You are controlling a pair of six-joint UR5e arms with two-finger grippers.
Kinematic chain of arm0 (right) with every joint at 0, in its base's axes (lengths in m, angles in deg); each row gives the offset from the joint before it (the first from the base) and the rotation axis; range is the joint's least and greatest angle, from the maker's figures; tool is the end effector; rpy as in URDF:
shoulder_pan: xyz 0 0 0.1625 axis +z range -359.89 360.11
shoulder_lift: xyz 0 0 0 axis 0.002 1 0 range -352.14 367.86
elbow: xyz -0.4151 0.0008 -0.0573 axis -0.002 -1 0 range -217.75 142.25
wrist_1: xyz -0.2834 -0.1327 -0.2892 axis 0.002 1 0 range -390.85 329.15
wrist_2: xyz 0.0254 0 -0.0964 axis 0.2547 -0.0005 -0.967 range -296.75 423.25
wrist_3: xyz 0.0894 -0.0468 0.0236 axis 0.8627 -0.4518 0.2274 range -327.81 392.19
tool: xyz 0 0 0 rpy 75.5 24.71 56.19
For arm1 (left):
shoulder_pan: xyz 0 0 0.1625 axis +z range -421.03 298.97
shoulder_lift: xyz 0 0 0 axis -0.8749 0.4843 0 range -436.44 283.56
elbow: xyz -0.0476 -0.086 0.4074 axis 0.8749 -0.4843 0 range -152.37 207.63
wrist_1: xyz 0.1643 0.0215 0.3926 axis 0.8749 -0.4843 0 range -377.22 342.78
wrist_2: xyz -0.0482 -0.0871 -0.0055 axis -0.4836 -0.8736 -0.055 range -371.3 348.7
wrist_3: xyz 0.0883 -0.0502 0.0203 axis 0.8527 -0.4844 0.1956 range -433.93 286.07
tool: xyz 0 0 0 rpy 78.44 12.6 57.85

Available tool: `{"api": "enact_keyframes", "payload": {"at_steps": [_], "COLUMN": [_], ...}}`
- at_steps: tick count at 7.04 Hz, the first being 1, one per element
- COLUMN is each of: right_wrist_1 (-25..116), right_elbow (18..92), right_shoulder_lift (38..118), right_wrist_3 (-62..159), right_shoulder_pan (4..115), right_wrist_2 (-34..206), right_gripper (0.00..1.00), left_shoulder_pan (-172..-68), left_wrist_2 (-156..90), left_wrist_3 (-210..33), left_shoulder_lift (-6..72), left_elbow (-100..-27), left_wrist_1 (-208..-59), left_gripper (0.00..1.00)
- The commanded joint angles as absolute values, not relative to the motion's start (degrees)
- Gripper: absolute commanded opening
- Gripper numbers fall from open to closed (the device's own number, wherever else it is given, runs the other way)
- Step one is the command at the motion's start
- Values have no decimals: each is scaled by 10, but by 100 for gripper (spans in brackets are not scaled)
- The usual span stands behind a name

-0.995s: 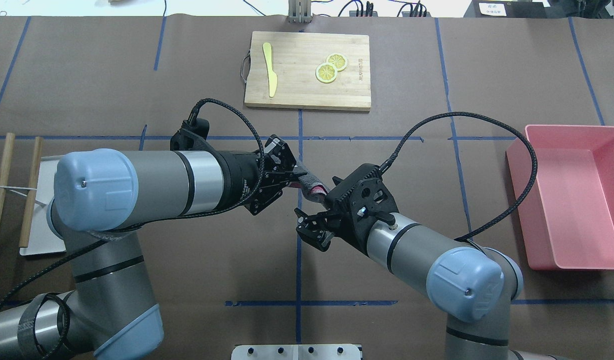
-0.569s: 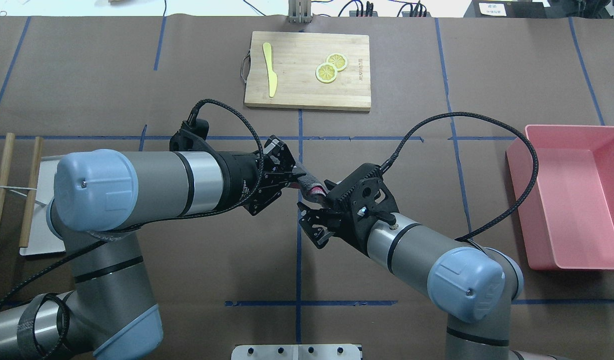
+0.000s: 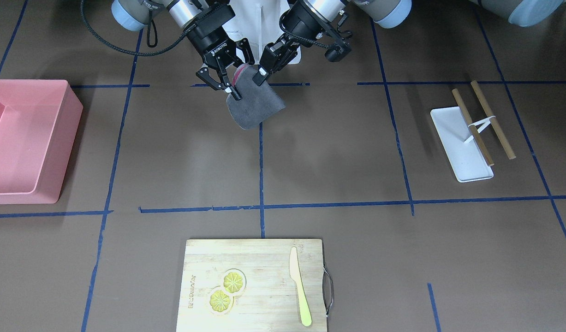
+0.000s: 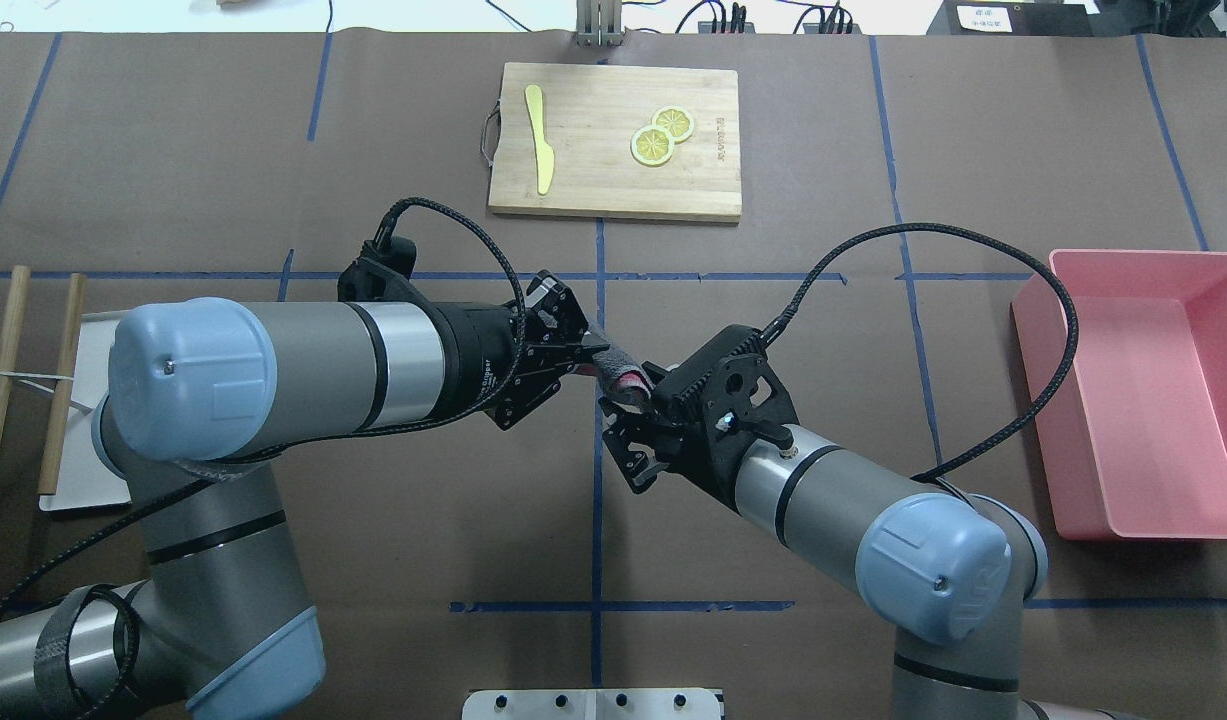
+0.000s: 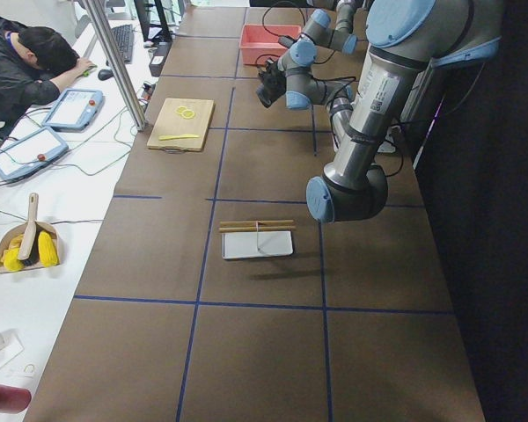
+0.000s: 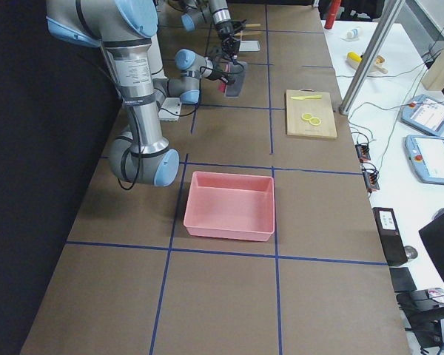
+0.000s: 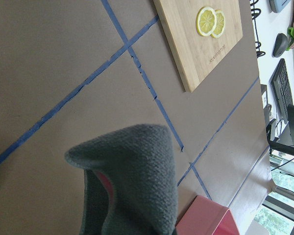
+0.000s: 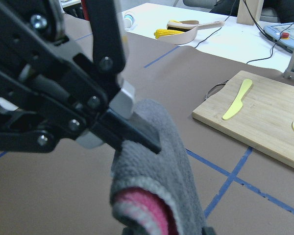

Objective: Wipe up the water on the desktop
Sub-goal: 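Open the left gripper to release the towel to the right gripper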

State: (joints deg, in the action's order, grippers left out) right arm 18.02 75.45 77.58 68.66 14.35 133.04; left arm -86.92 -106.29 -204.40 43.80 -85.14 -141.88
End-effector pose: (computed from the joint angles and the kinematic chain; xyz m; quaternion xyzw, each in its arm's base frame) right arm -0.4868 -0.2979 0.1870 0.4771 -0.4778 -0.1336 0.7254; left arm 0.4511 -0.3572 0.1059 -0.1189 0.6824 -0.3691 0.6197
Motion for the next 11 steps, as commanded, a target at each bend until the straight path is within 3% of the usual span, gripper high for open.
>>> {"api": "enact_keyframes", "payload": {"at_steps": [1,2,7,8,9,11], "right_wrist_1": [180,182,182,182,182,182], "right_elbow": [756,762,762,762,762,762], "right_shoulder_lift": [776,778,776,776,776,776], "right_wrist_3": [688,690,694,694,694,694], "right_shoulder_pan": [144,144,143,144,144,144], "right_wrist_2": [1331,1334,1334,1334,1334,1334], "right_gripper": [22,1,0,0,0,0], "left_shoulder_pan": [-870,-870,-870,-870,-870,-870], "left_wrist_2": [-1063,-1063,-1063,-1064,-1064,-1064], "left_wrist_3": [-2044,-2044,-2042,-2035,-2008,-2001], "left_shoulder_lift": [438,438,437,435,435,435], "left_elbow": [-851,-851,-851,-851,-852,-852], "left_wrist_1": [-1419,-1419,-1419,-1422,-1421,-1420], "left_gripper": [6,6,6,40,99,100]}}
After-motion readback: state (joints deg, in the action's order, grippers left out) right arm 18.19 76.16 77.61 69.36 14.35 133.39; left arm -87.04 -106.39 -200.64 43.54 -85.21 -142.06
